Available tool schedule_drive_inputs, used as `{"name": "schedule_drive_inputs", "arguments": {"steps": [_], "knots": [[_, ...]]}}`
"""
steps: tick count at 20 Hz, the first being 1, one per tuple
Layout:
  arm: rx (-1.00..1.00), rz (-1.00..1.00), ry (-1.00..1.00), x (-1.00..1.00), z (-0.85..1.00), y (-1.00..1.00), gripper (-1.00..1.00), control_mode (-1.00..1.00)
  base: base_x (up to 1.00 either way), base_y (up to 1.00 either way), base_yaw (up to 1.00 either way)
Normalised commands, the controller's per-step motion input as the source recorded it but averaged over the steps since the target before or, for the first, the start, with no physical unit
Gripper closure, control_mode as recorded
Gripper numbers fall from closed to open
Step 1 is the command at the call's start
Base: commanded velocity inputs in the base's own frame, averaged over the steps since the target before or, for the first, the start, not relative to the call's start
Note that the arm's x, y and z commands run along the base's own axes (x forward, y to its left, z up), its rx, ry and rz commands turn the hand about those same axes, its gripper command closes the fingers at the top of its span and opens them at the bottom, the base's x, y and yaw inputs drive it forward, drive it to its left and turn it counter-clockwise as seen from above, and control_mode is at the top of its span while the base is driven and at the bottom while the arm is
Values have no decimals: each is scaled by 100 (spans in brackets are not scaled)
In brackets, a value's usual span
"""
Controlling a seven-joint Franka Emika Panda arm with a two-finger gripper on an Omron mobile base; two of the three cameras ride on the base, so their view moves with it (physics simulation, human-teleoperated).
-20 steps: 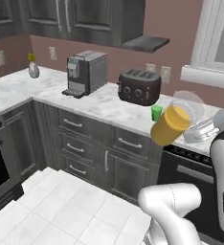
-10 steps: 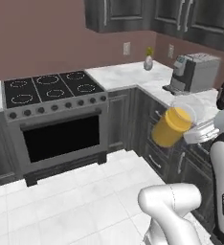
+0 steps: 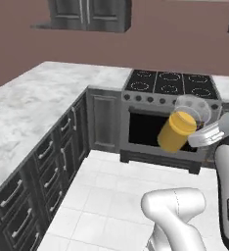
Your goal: Place the pitcher and cup on the dining counter for serving.
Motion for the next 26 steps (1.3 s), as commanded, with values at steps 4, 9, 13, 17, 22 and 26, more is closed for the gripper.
{"name": "schedule_drive_inputs", "arguments": {"steps": [4,9,13,17,22,26], "knots": [[0,0,0,0,0,0,100,100,0,0,99],[0,0,0,0,0,0,100,100,10,2,92],[0,0,0,0,0,0,100,100,61,-1,45],[0,0,0,0,0,0,100,100,85,-29,20],[0,0,0,0,0,0,100,100,93,-55,21],[0,0,0,0,0,0,100,100,83,-71,22]]}}
